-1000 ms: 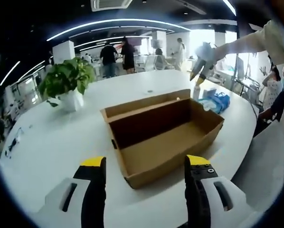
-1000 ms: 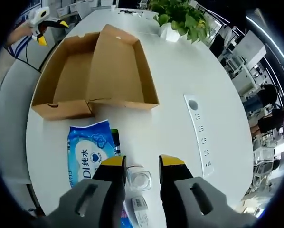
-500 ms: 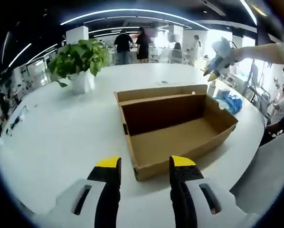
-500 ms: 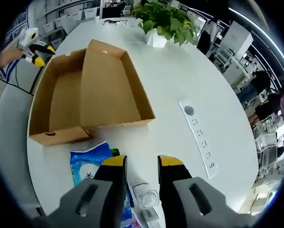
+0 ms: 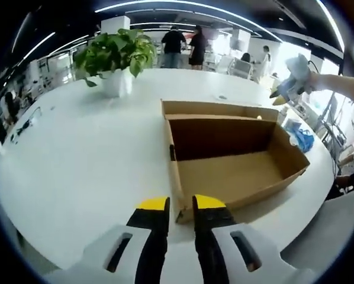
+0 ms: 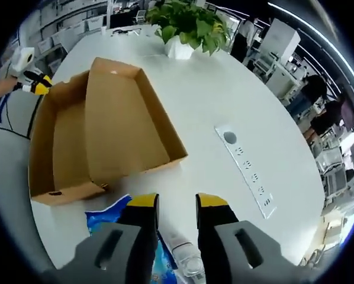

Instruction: Operate the shoe box by opening the lid, removing the specified soft item, and placing it in the target area until the item is outside and the box remains undamaged.

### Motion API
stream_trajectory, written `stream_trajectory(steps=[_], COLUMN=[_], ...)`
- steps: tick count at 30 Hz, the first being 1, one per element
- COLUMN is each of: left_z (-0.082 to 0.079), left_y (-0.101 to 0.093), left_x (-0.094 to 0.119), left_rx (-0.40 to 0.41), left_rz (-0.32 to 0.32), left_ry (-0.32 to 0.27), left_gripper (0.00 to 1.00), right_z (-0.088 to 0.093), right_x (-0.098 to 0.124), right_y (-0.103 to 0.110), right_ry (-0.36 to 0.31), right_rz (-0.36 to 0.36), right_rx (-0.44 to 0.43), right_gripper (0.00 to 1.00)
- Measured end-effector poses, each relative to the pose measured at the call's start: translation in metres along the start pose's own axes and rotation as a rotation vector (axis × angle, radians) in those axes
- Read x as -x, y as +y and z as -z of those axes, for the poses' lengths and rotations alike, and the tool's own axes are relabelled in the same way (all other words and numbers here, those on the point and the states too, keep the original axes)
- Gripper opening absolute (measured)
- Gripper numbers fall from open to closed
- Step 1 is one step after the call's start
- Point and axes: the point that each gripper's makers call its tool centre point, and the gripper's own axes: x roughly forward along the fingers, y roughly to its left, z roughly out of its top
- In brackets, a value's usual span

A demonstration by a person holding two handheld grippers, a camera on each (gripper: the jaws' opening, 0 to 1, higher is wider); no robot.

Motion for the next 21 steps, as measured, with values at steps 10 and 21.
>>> stream_trajectory(steps=[10, 21], left_z=[0.002, 0.003], left_y=[-0.001, 0.001], left_x=[-0.002, -0.004], left_rx=[0.045, 0.043], left_rz=[-0.005, -0.022], left_ry=[0.007, 0.001], left_gripper=[0.03, 0.02], right_z=[-0.006, -0.014], right_x=[-0.018, -0.031], right_y=[0.008, 0.026], right_ry=[-0.016, -0.057], right_rz=[-0.038, -0.105], right_rx=[-0.26, -0.519], right_gripper=[0.17, 0.1])
